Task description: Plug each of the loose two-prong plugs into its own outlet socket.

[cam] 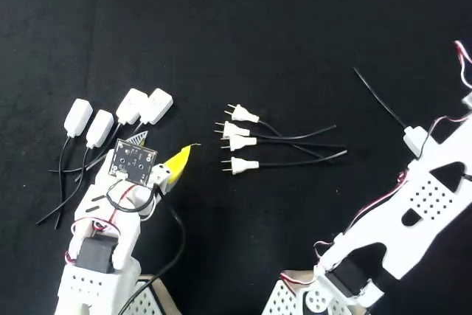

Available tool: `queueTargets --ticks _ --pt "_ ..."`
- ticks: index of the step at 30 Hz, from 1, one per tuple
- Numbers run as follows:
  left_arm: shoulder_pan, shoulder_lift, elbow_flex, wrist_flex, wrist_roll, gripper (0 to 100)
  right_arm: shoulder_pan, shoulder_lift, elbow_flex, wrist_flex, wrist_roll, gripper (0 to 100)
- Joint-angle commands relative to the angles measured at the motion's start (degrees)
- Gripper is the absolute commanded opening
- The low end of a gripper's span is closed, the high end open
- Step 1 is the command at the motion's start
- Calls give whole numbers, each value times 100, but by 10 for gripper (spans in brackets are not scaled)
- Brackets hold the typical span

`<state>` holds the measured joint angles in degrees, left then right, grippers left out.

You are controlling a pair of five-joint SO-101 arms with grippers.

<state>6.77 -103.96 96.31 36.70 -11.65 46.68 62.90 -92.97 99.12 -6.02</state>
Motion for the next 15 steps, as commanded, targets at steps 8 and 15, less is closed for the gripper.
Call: queueTargets --ticks 8,15 --pt "-57 -44 75 -141 -62 300 -281 -2123 286 246 308 12" --pt "-22 -44 84 -132 -62 300 -466 -5349 4725 220 343 12"
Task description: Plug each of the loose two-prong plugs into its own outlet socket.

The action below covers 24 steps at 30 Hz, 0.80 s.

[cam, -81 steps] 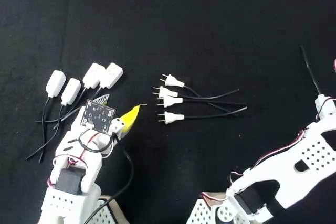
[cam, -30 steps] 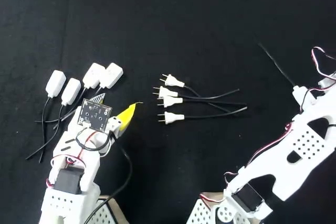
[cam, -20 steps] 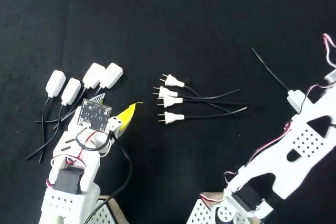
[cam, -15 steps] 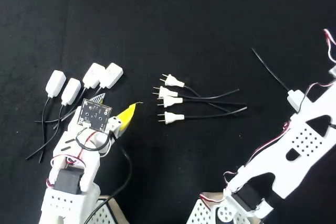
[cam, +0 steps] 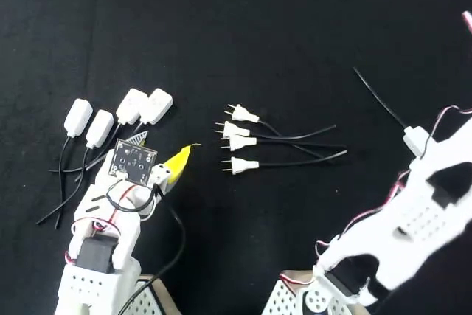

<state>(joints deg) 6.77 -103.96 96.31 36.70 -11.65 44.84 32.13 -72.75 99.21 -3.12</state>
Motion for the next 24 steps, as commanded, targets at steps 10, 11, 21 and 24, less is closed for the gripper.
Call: queueTargets --ticks 10,11,21,24 --pt "57 -44 101 -105 -18 300 -2479 -7099 8426 141 79 13" --pt "145 -44 101 -88 -18 300 -2963 -7389 8787 26 -149 13" --pt "1226 -53 -505 1433 -53 300 -6523 -8725 11327 -3218 -2022 13" --pt "1235 -62 -822 1758 -9 300 -6963 -8673 11969 -4273 -2057 13"
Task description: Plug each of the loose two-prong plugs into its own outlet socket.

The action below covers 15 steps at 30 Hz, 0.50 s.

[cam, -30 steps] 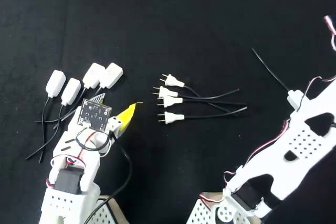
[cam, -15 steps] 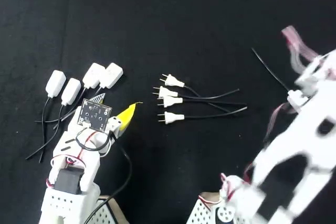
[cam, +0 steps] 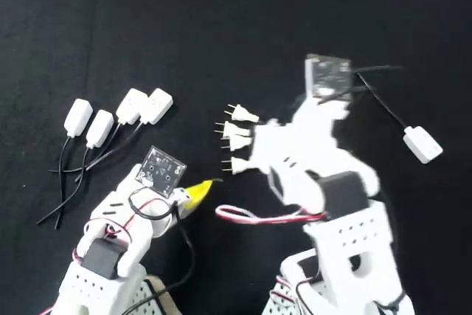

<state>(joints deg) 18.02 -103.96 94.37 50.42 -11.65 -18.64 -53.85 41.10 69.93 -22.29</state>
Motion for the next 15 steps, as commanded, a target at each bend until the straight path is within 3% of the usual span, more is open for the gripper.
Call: queueTargets --ticks 1,6,15 --pt "145 -62 -716 475 -9 300 -809 -57 831 -1662 -141 13" --pt "145 -70 -857 563 281 299 -1363 -48 1771 -2585 -141 13" --pt "84 -70 -752 299 440 299 -2382 -31 2316 -2593 -105 12"
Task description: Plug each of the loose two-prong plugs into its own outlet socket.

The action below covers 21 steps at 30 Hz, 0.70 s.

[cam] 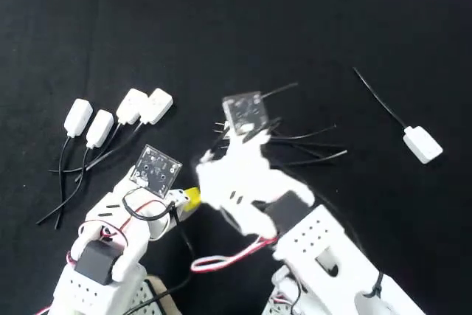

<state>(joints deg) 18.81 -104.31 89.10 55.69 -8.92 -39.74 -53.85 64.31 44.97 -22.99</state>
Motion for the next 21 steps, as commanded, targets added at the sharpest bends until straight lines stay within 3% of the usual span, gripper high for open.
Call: queueTargets --ticks 1,10,21 --pt "4 -35 -189 -264 167 299 -273 -31 -22 -35 -35 12" --pt "-532 -26 -92 -668 158 299 -299 -22 -295 774 -9 12" --pt "-646 -26 -22 -791 123 299 -299 -22 -514 1512 369 12"
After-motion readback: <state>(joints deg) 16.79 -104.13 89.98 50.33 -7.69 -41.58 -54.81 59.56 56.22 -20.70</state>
